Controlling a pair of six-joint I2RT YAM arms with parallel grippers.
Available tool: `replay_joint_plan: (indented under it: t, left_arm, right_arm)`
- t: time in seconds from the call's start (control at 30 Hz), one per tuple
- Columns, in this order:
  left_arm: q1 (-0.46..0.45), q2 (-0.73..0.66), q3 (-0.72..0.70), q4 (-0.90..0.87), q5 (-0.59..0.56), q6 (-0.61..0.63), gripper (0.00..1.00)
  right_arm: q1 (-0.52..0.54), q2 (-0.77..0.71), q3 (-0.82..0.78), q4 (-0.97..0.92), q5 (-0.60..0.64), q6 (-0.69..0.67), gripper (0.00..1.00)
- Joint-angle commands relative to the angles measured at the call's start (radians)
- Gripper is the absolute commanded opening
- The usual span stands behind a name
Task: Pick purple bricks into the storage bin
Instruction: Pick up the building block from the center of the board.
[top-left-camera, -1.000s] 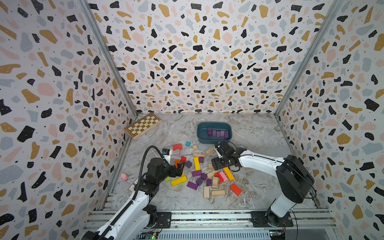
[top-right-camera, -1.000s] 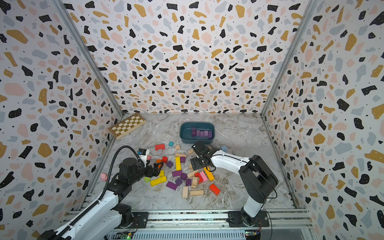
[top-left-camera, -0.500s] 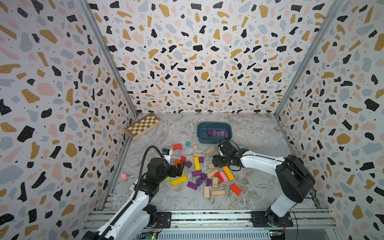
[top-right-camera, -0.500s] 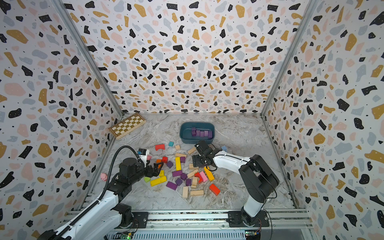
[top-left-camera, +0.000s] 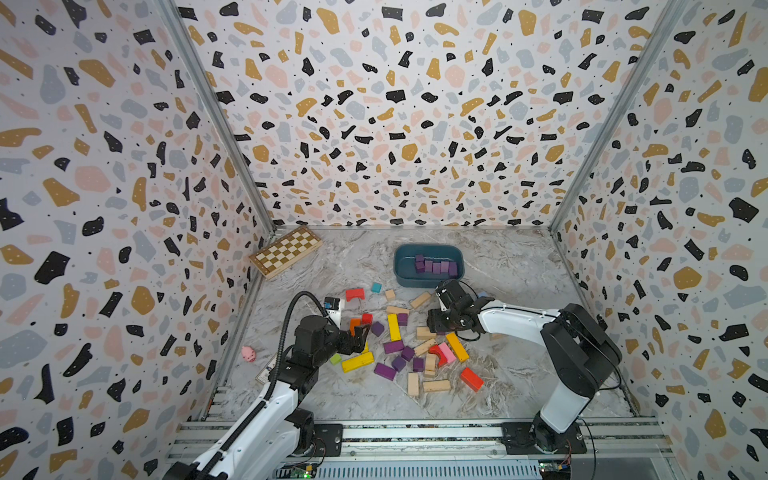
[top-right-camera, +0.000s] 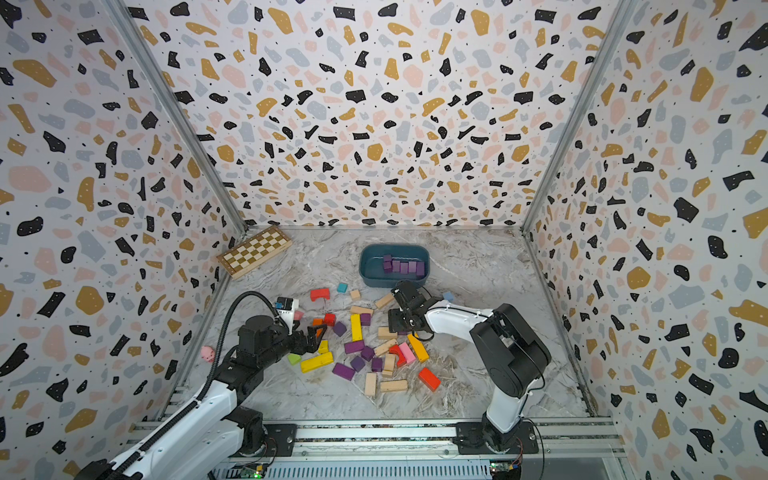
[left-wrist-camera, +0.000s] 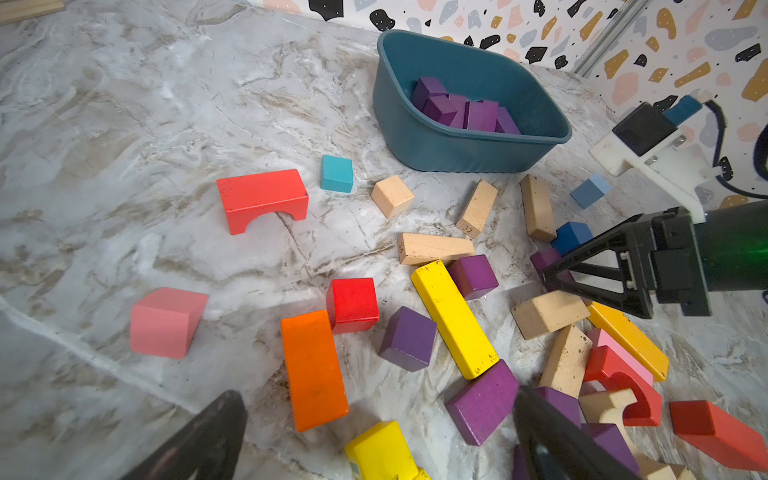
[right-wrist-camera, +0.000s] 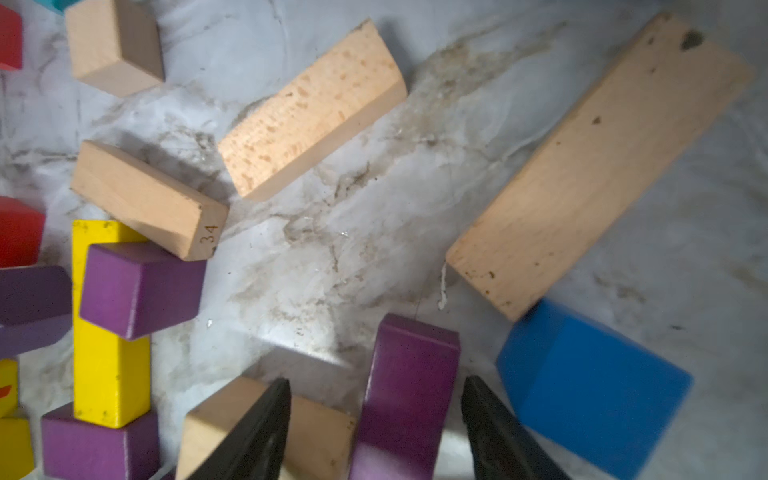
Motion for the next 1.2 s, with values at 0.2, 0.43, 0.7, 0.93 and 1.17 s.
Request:
replay_joint_plan:
  t: [0.2, 0.43, 0.7, 0.93, 1.17]
  left_arm:
    - [-0.004, -0.010, 0.019, 0.020, 0.001, 0.004, 0.99]
    - [-0.003, -0.012, 0.019, 0.020, 0.001, 0.003, 0.99]
    - [-0.004, -0.013, 0.019, 0.019, 0.002, 0.003, 0.99]
    - [-0.004, -0.014, 0.019, 0.019, 0.002, 0.003, 0.99]
    - [-0.004, -0.013, 0.019, 0.018, 0.001, 0.003, 0.99]
  right_arm:
    - [0.002, 0.029, 0.002, -0.014, 0.049, -0.008, 0.57]
    - [0.022, 0.069, 0.018, -0.041, 0.103, -0.026, 0.51]
    - [0.058, 0.096, 0.065, -0.085, 0.182, -0.051, 0.44]
    - [0.060, 0.091, 0.066, -0.087, 0.180, -0.051, 0.32]
    - [0.061, 0.071, 0.107, -0.115, 0.185, -0.068, 0.22]
